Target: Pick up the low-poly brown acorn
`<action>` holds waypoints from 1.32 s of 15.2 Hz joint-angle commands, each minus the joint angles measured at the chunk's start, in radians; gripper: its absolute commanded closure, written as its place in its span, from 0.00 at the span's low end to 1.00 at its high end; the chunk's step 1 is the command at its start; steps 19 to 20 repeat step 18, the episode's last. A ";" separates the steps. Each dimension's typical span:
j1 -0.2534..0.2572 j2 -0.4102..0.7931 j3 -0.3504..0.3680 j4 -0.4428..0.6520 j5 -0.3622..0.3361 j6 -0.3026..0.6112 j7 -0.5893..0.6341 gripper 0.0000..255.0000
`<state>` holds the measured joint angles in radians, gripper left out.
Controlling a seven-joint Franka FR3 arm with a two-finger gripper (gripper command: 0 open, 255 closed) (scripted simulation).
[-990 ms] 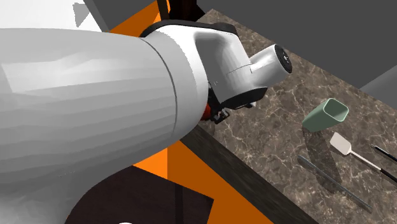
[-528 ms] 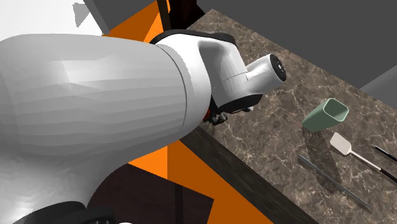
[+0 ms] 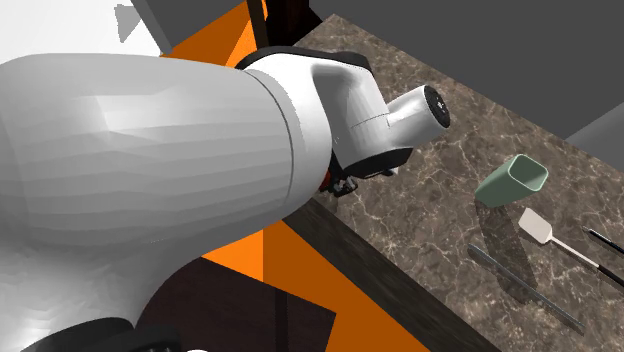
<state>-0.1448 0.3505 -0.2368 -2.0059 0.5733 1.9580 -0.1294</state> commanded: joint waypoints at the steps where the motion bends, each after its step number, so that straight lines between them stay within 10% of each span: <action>1: 0.000 0.005 0.001 0.002 0.001 0.001 -0.001 1.00; 20: 0.005 -0.115 -0.016 0.049 -0.058 -0.140 0.089 1.00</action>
